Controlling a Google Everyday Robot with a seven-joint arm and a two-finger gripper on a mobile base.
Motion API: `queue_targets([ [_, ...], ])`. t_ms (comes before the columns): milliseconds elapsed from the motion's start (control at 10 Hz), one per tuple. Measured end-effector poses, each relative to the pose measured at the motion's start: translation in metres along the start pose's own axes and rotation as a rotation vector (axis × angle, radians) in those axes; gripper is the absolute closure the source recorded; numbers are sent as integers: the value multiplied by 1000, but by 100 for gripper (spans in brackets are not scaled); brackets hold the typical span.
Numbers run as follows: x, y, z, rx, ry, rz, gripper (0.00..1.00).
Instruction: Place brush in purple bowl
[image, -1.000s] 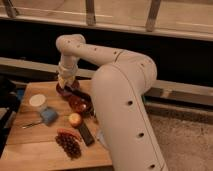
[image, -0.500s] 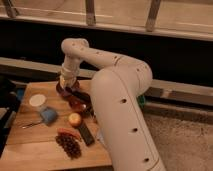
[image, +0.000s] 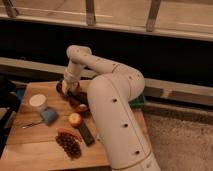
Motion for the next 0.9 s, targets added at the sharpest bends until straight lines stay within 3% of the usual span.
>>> queue_targets([
  [600,-5,6,-11,40,27,-11,26],
  [700,-6,9,-11,51,34,-19,21],
  [900,-10,20,-23,88,30,-42,20],
])
